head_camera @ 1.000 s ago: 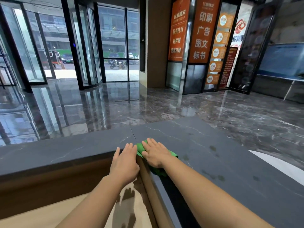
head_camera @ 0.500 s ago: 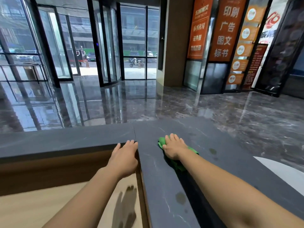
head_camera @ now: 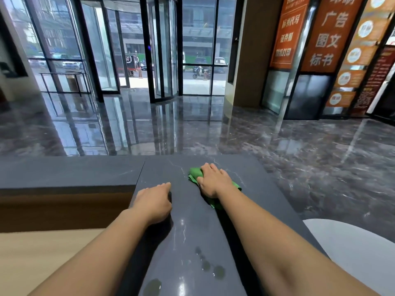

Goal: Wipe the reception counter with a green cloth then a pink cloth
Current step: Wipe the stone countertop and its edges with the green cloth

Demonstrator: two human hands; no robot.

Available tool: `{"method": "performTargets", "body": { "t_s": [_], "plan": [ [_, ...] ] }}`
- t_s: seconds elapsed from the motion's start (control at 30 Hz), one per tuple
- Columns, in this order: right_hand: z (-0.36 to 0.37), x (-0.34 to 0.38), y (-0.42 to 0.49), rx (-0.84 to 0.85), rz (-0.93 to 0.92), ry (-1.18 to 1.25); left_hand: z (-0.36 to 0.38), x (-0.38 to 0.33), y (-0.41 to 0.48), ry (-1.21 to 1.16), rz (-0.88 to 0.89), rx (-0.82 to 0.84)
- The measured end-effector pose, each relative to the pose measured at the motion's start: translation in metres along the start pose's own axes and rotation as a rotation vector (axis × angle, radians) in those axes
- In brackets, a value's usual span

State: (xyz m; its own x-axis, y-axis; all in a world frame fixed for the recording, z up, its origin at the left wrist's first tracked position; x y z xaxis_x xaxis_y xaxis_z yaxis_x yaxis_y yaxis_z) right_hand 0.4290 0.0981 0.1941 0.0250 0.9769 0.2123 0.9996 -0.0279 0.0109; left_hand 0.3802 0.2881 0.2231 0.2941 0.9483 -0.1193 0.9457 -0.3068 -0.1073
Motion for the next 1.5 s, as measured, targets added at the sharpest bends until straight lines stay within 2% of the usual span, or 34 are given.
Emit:
{"method": "performTargets", "body": {
  "t_s": [0.17, 0.3, 0.4, 0.63, 0.77, 0.9, 1.1, 1.23, 1.33, 1.4, 1.5],
  "plan": [
    [-0.012, -0.071, 0.007, -0.047, 0.213, -0.143, -0.003, -0.012, 0.012, 0.06, -0.005, 0.012],
    [-0.009, -0.077, 0.007, -0.08, 0.307, -0.085, 0.001, -0.014, 0.021, 0.064, 0.006, 0.048],
    [-0.001, -0.058, 0.011, -0.1, 0.221, -0.055, 0.008, -0.016, 0.024, 0.107, 0.019, 0.062],
    [0.02, 0.044, 0.043, -0.005, -0.185, -0.014, 0.004, -0.02, 0.034, 0.183, -0.015, 0.074],
    [0.02, 0.047, 0.076, 0.028, -0.237, -0.019, 0.003, -0.025, 0.038, 0.181, -0.056, 0.083],
    [0.008, 0.006, 0.105, 0.008, -0.126, -0.045, 0.012, -0.029, 0.037, 0.176, -0.052, 0.088],
    [-0.01, -0.087, 0.108, -0.036, 0.168, -0.067, 0.021, -0.022, 0.029, 0.166, -0.02, 0.028],
    [-0.018, -0.128, 0.093, -0.062, 0.359, -0.063, 0.023, -0.012, 0.026, 0.153, 0.013, 0.103],
    [-0.014, -0.11, 0.083, -0.091, 0.506, -0.032, 0.025, -0.01, 0.028, 0.123, 0.028, 0.152],
    [-0.006, -0.078, 0.079, -0.098, 0.534, -0.026, 0.024, -0.01, 0.033, 0.126, 0.03, 0.193],
    [0.011, -0.016, 0.079, -0.061, 0.337, -0.031, 0.017, -0.016, 0.044, 0.135, 0.019, 0.223]
  ]
}}
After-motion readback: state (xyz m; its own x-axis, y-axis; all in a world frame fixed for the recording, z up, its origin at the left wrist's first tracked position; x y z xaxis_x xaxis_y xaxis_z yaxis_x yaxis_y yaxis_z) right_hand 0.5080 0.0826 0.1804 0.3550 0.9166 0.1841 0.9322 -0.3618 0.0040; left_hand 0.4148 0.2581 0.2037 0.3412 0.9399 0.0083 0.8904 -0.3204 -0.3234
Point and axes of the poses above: each hand's wrist, its own y-axis towards the middle knuckle, its own z-axis out of the palm, x = y × z, the point moved 2 cm from there along y, towards the middle knuckle, and after that the axes turned 2 degrees about y, right-handed, at the moved point
